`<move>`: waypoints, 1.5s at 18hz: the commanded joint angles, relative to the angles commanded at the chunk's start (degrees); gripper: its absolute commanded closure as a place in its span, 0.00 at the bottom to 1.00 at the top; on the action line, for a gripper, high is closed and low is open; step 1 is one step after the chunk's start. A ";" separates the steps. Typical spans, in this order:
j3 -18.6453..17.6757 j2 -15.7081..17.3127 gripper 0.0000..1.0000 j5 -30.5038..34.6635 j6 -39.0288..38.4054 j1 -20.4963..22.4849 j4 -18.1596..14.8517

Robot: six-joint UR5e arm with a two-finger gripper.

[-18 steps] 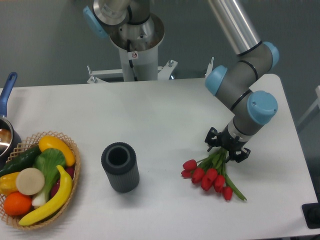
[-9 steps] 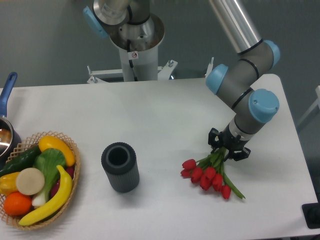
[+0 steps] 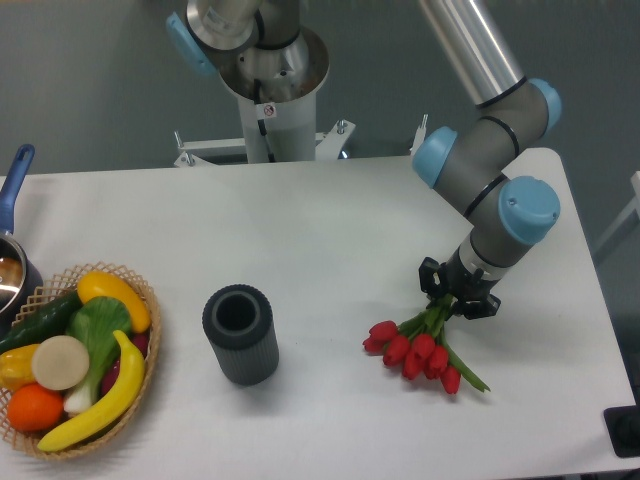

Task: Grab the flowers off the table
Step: 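Lift the gripped red tulip bundle up off the table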

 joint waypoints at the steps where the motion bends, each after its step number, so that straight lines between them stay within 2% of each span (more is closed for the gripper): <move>1: 0.09 0.00 0.67 -0.09 0.00 0.00 0.00; 6: 0.17 0.52 0.67 -0.26 0.00 0.00 -0.09; 9: 0.18 2.54 0.67 -0.35 0.00 -0.17 -0.26; 11: -0.61 4.74 0.67 -1.31 -0.26 -0.53 -0.26; 14: -1.49 8.16 0.67 -8.15 -0.61 -0.09 -0.26; 16: -1.76 9.31 0.67 -10.89 -0.53 0.09 -0.09; 22: -1.41 15.28 0.67 -14.14 -0.88 0.53 0.00; 25: -1.23 19.50 0.67 -15.91 -4.99 0.53 0.09; 27: -1.23 21.09 0.67 -16.96 -6.50 1.14 0.17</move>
